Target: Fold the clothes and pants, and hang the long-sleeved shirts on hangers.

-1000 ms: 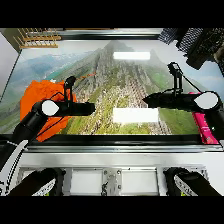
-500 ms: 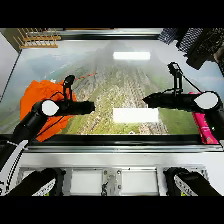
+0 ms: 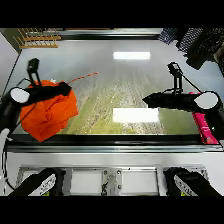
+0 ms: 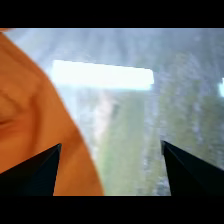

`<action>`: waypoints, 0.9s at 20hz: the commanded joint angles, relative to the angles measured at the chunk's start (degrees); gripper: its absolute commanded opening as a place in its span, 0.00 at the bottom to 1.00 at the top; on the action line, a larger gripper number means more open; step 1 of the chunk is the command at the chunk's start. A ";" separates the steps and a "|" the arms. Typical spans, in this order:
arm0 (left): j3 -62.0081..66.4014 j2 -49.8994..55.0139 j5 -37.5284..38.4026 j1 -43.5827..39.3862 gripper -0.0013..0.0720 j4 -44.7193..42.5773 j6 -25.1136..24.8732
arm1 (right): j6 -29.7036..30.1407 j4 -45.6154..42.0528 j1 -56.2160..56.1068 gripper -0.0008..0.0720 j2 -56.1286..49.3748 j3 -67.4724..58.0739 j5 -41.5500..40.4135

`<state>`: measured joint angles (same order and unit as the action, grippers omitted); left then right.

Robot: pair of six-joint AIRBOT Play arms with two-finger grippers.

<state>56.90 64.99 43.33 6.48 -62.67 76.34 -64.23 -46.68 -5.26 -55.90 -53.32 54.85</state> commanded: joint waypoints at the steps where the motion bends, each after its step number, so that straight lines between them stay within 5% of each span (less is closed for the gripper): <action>1: 6.43 7.76 1.60 10.40 0.96 -12.46 2.03 | -0.02 0.00 -0.04 0.04 -0.02 0.02 0.02; 5: 9.64 18.34 3.61 14.47 0.96 -21.53 4.70 | -0.02 0.00 -0.04 0.04 -0.02 0.02 0.02; 11: 9.64 26.71 3.80 14.38 0.96 -21.86 4.72 | -0.02 0.02 -0.04 0.04 -0.02 0.02 0.02; 12: 9.64 26.99 3.82 14.27 0.85 -21.81 4.76 | -0.02 0.00 -0.04 0.04 -0.02 0.02 0.02; 13: 9.64 26.97 4.02 14.05 0.63 -21.77 5.84 | -0.02 0.00 -0.04 0.04 -0.02 0.02 0.02; 15: 11.54 26.91 6.60 13.05 0.05 -21.31 6.62 | -0.02 0.02 -0.04 0.04 -0.02 0.02 0.02; 18: 18.25 25.44 13.40 8.20 0.03 -17.75 6.12 | -0.02 0.02 -0.04 0.04 -0.02 0.02 0.02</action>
<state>70.52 91.15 51.18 18.09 -83.31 82.48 -64.25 -46.68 -5.26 -55.90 -53.32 54.85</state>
